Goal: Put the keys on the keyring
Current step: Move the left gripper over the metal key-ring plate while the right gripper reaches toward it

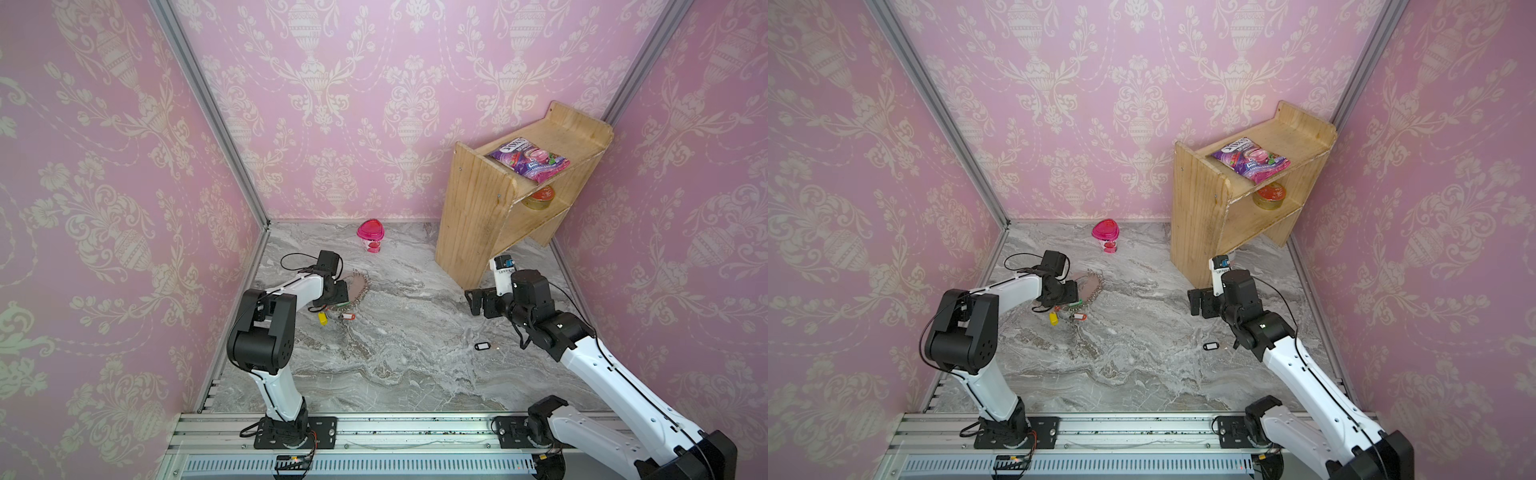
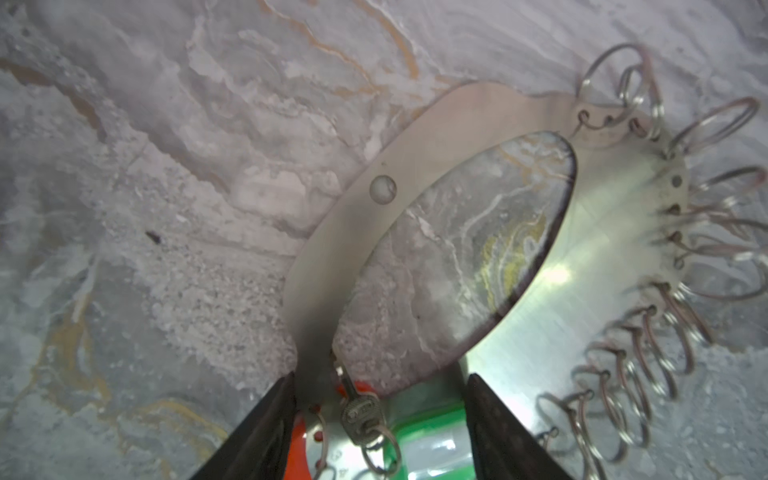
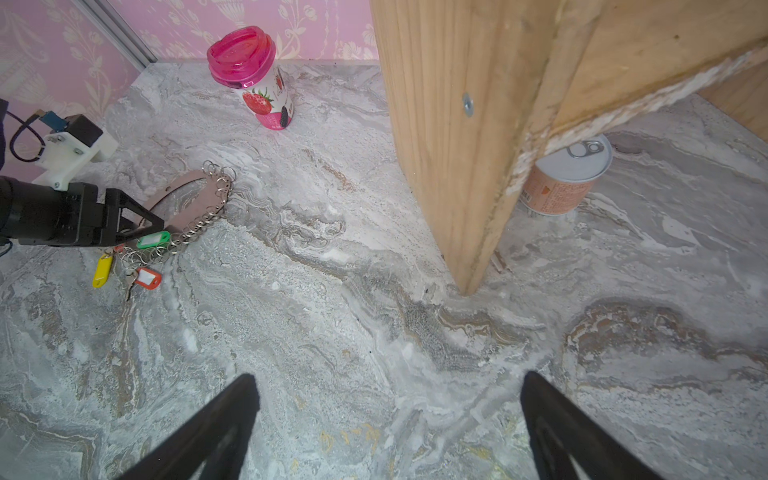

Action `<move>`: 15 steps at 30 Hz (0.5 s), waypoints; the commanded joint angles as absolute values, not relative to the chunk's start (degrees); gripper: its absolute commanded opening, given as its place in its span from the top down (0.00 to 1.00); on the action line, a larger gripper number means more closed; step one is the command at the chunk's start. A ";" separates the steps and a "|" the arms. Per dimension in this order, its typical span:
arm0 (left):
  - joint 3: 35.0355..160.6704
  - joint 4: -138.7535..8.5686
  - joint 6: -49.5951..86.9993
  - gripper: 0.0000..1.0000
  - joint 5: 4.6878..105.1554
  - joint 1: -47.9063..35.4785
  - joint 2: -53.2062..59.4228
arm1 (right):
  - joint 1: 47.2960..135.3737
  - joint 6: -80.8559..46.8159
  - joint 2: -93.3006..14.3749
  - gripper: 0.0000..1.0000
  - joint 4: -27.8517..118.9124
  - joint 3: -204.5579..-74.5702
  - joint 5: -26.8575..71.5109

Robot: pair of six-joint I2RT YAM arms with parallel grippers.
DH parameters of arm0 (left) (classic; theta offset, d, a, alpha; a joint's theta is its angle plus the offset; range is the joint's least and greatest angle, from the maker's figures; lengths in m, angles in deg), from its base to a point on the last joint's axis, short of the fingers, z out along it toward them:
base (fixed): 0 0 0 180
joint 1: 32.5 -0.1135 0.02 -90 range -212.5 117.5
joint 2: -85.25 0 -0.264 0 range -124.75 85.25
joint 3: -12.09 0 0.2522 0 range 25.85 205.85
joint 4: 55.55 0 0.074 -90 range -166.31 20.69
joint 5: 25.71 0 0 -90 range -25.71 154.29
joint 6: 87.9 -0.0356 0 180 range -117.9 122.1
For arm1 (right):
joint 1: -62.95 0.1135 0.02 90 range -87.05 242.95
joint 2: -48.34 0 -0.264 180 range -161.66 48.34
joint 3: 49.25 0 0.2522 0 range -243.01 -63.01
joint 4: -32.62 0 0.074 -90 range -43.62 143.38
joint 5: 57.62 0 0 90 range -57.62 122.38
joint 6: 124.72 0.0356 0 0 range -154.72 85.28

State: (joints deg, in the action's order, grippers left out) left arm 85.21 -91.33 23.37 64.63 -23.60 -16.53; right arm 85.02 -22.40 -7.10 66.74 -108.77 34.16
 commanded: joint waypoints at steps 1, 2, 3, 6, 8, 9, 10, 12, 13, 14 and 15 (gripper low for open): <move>79.22 -98.31 29.23 0.35 59.64 -22.05 -15.63 | 85.86 -20.92 -7.97 0.00 67.68 -110.62 33.07; 78.02 -98.15 30.28 0.35 59.08 -21.67 -14.74 | 86.06 -20.90 -8.03 0.00 67.80 -110.61 33.08; 77.04 -97.96 31.28 0.36 58.82 -20.97 -13.74 | 86.28 -20.83 -8.17 0.00 67.75 -110.75 32.93; 74.74 -97.94 33.44 0.37 58.32 -18.61 -11.44 | 86.92 -20.58 -8.53 0.00 67.55 -110.90 32.65; 73.66 -97.97 34.43 0.37 58.32 -16.98 -10.58 | 87.38 -20.39 -9.08 0.00 67.36 -110.98 32.40; 73.13 -97.97 34.93 0.37 58.41 -16.16 -10.40 | 87.74 -20.22 -9.41 0.00 67.25 -111.07 32.26; 72.76 -97.98 35.40 0.37 58.32 -15.37 -10.29 | 88.03 -20.09 -9.80 0.00 67.14 -111.20 32.09; 71.75 -97.13 36.66 0.38 57.22 -13.72 -10.45 | 88.96 -19.74 -10.89 0.00 66.73 -111.33 31.72; 71.41 -96.68 37.32 0.38 56.64 -12.96 -10.67 | 89.20 -19.61 -11.52 0.00 66.60 -111.58 31.30; 71.13 -96.39 37.91 0.38 56.08 -11.96 -10.97 | 89.83 -19.43 -12.41 0.00 66.51 -111.91 30.78; 71.03 -96.19 38.42 0.38 55.86 -10.91 -11.20 | 90.54 -19.41 -13.31 0.00 66.38 -112.27 30.42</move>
State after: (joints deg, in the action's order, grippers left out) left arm 75.04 -90.66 33.49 62.88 -13.65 -7.59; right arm 89.26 -20.92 -11.54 66.78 -110.23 32.13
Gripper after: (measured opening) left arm 0.617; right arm 0.997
